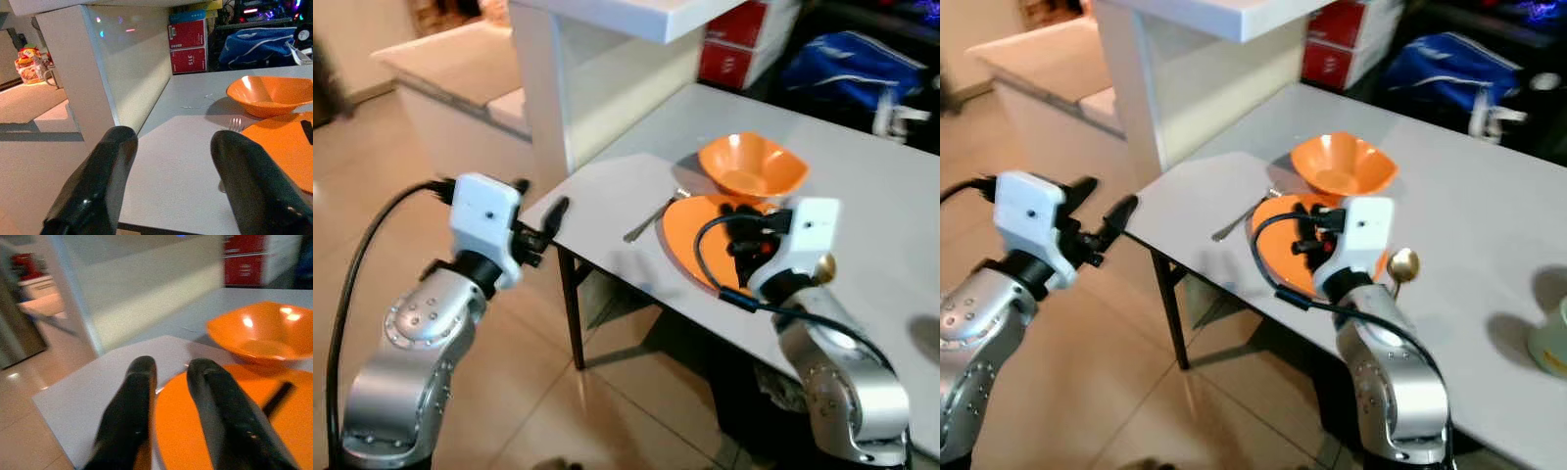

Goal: Setting the table

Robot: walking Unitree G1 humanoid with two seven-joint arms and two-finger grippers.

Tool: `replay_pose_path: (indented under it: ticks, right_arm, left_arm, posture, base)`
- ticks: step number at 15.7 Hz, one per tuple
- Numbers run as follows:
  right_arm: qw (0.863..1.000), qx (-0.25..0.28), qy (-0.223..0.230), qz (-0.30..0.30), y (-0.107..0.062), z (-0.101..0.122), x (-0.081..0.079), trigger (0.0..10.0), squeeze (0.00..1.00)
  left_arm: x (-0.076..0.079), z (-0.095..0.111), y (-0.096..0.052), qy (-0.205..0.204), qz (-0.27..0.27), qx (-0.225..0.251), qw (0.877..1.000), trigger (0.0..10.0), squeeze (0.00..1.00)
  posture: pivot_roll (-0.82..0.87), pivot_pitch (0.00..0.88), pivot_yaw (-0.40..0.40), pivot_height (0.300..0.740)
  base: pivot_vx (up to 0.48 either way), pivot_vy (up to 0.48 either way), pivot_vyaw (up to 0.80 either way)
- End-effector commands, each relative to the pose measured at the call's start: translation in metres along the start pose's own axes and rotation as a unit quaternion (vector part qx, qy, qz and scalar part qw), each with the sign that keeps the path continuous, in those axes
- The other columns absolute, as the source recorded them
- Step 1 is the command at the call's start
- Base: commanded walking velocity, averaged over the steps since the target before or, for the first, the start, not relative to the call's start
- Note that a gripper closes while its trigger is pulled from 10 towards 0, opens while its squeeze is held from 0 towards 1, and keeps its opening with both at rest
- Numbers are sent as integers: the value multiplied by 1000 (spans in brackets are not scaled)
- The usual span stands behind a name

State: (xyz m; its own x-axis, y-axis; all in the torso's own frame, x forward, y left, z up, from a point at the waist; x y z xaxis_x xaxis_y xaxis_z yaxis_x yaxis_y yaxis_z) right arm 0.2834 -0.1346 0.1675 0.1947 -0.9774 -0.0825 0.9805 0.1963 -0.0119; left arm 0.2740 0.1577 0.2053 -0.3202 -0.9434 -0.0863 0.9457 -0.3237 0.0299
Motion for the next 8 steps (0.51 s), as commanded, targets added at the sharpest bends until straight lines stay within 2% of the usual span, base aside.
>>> replay_pose_path:
  ticks: [1,2,3,5,8]
  right_arm:
    - [999,-2,0,-40,3,-2,12,10000,1000]
    - [999,-2,0,-43,5,-2,13,10000,1000]
    - [999,4,-12,-50,9,-2,15,10000,1000]
    - [997,16,-55,-52,16,5,15,10000,1000]
    - [997,8,-67,-47,22,0,13,10000,1000]
  left_arm:
    - [-7,-4,9,-20,27,-16,999,10000,0]
    - [-9,-5,11,-27,32,-18,999,10000,0]
    - [-14,-7,14,-39,43,-20,998,10000,1000]
    - [-19,-8,16,-35,51,-22,998,10000,1000]
    - [-23,-11,18,-28,73,-23,997,10000,1000]
  posture:
    - [71,0,-6,740]
    - [71,0,-4,740]
    - [69,0,0,740]
    - [66,0,1,740]
    - [74,0,-22,740]
  base:
    - [0,480,-800]
    - [0,480,-800]
    - [0,480,-800]
    - [0,480,-800]
    - [0,480,-800]
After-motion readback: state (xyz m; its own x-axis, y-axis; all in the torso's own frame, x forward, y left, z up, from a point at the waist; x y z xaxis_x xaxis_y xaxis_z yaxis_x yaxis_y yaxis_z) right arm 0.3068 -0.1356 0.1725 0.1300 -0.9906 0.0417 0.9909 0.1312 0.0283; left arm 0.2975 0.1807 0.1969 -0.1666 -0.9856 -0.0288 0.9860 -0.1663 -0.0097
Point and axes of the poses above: a point about 5 cm out from each wrist's last joint towards the gripper, its own y axis pointing out of the wrist towards the gripper, its own z axis along the axis of the wrist's last joint, x = y × z, the point moved 2 cm from there along y, pointing out of the wrist towards the gripper, and after that the axes turned 6 degrees about -y, right-handed, at the moved point
